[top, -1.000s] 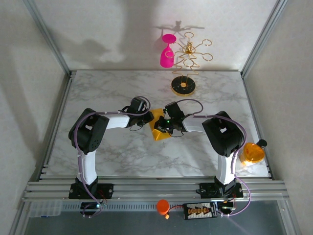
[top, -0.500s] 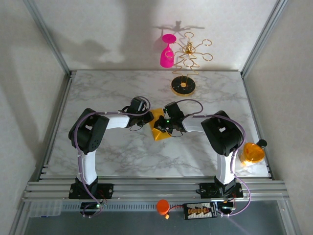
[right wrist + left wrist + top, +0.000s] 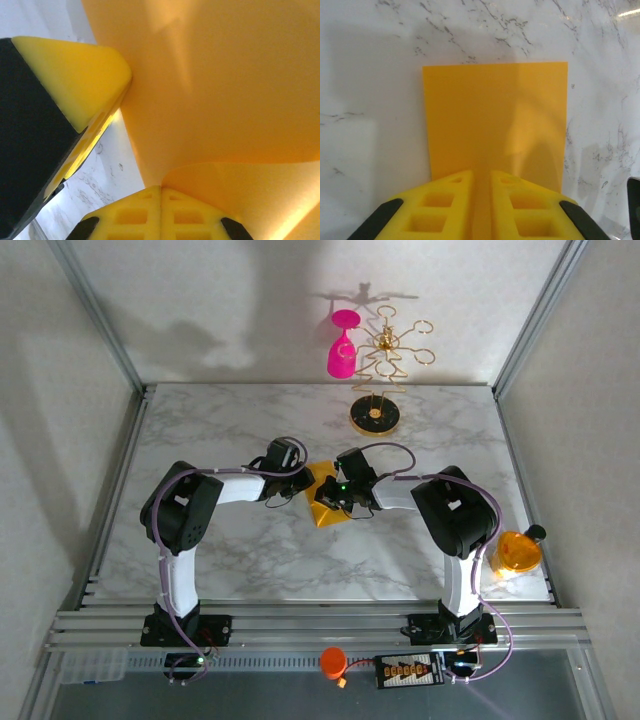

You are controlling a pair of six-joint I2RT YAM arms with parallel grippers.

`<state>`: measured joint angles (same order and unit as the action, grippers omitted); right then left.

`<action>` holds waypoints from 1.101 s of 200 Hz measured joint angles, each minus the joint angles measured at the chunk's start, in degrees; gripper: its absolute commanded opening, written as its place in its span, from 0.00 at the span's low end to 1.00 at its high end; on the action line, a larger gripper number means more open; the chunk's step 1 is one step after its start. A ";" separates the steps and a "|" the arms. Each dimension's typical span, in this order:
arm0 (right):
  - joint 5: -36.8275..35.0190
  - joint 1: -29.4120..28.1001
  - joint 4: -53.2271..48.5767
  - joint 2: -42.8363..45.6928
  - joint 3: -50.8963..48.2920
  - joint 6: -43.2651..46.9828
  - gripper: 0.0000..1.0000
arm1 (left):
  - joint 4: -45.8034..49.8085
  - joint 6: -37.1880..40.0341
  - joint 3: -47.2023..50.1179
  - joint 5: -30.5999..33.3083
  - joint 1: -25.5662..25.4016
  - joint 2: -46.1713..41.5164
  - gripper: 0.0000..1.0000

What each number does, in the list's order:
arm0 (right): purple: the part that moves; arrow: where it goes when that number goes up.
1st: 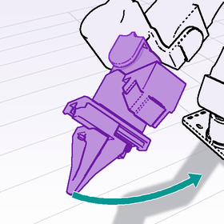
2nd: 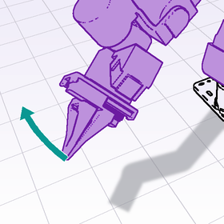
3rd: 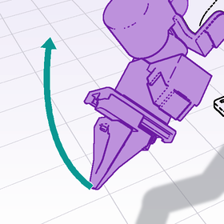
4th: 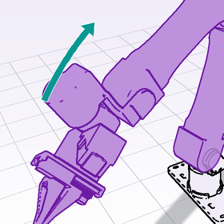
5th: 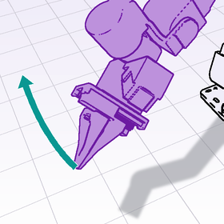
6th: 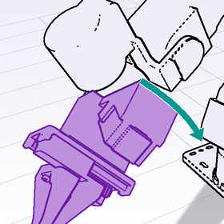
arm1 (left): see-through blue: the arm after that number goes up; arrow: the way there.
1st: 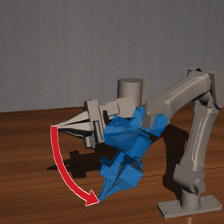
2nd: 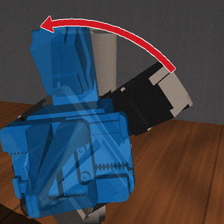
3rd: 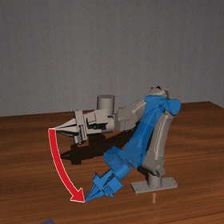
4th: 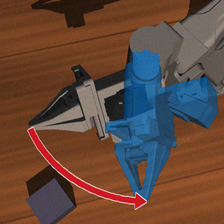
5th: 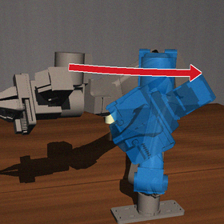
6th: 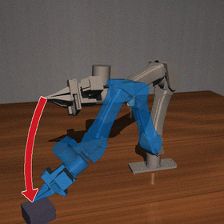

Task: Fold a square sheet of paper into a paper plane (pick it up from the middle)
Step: Fold the triangle a second time at the center of the table.

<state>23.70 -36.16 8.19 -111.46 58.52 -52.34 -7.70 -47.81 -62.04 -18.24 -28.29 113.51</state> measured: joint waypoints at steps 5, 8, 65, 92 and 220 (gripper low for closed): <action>0.09 0.00 0.11 0.00 0.00 0.00 0.00 | -0.02 0.00 0.02 0.00 0.00 0.00 0.17; 0.09 0.00 0.17 -0.02 0.00 0.00 0.00 | -0.04 0.00 0.02 0.00 0.00 0.00 0.17; 0.42 0.00 0.68 -0.15 0.00 0.00 0.00 | -0.04 0.00 0.02 0.00 0.00 0.00 0.17; 0.50 0.00 0.90 -0.28 0.00 0.00 0.00 | -0.04 -0.02 0.02 0.00 0.00 0.00 0.17; 0.22 0.00 1.42 -0.92 0.00 -1.05 0.00 | -0.26 -0.22 0.20 0.02 0.00 0.00 0.17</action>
<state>23.92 -36.16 9.61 -112.38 58.52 -53.39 -7.97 -48.03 -61.84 -18.22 -28.29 113.51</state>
